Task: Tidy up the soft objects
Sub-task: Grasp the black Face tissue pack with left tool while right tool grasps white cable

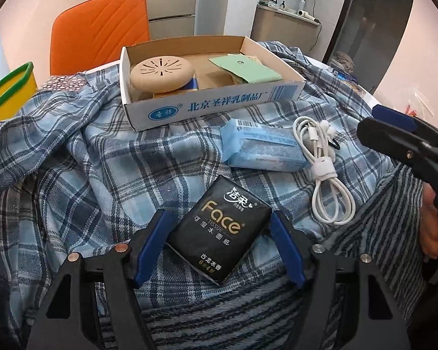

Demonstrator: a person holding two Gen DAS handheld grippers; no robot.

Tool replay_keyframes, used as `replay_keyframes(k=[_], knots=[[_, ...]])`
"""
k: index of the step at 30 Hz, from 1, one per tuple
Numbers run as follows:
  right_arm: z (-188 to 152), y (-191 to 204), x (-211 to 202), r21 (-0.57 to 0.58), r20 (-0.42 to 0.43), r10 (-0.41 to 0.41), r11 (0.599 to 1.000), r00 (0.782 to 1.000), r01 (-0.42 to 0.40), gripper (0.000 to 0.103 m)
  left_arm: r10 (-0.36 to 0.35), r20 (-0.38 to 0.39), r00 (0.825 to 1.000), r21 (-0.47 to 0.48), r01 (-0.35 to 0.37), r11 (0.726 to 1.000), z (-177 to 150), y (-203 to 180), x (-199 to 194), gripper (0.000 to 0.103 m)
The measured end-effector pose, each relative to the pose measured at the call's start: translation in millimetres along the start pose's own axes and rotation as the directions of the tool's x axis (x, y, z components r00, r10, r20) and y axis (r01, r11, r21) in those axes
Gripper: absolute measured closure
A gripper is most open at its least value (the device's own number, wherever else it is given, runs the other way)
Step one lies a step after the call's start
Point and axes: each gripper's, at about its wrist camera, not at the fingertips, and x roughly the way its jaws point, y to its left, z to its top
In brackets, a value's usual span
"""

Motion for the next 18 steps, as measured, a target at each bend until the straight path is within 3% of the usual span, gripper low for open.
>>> replay_keyframes(k=[10, 14, 18], knots=[[-1, 0, 1, -0.005, -0.004, -0.008, 1.0, 1.0, 0.008, 0.005, -0.059, -0.036, 0.998, -0.032, 0.057, 0.998, -10, 3, -10, 0.033], [-1, 1, 2, -0.009, -0.006, -0.013, 1.0, 1.0, 0.013, 0.005, -0.088, -0.052, 0.995, -0.057, 0.085, 0.995, -10, 7, -10, 0.044], [-1, 2, 2, -0.011, -0.006, -0.014, 1.0, 1.0, 0.014, 0.005, -0.028, -0.072, 0.997, -0.076, 0.023, 0.997, -4, 11, -1, 0.052]])
